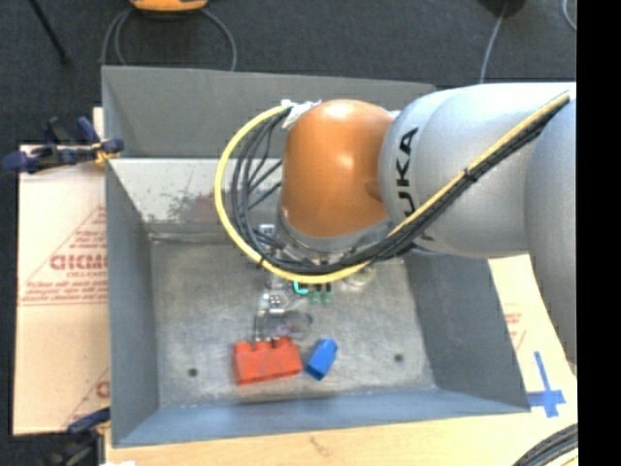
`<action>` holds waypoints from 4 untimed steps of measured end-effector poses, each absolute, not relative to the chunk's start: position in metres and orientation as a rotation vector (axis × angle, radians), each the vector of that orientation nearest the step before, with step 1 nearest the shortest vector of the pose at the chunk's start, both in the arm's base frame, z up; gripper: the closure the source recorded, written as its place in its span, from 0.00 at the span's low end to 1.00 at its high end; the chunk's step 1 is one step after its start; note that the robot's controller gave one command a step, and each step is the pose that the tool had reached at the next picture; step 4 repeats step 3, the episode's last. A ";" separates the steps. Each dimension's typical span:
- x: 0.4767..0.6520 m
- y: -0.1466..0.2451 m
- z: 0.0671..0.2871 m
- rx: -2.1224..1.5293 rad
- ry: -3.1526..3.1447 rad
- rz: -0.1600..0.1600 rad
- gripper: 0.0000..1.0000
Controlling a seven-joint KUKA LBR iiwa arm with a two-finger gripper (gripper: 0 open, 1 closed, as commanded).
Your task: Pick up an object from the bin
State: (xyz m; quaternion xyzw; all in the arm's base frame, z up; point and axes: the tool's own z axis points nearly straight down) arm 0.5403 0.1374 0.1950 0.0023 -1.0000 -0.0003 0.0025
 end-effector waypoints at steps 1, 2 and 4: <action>0.502 0.070 0.089 0.280 -3.123 0.003 0.00; 0.505 0.073 0.092 0.279 -3.131 -0.003 1.00; 0.511 0.072 0.257 0.787 -3.052 0.002 1.00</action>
Offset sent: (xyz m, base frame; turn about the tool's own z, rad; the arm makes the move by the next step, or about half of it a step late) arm -0.0362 -0.0640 -0.1029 -0.1775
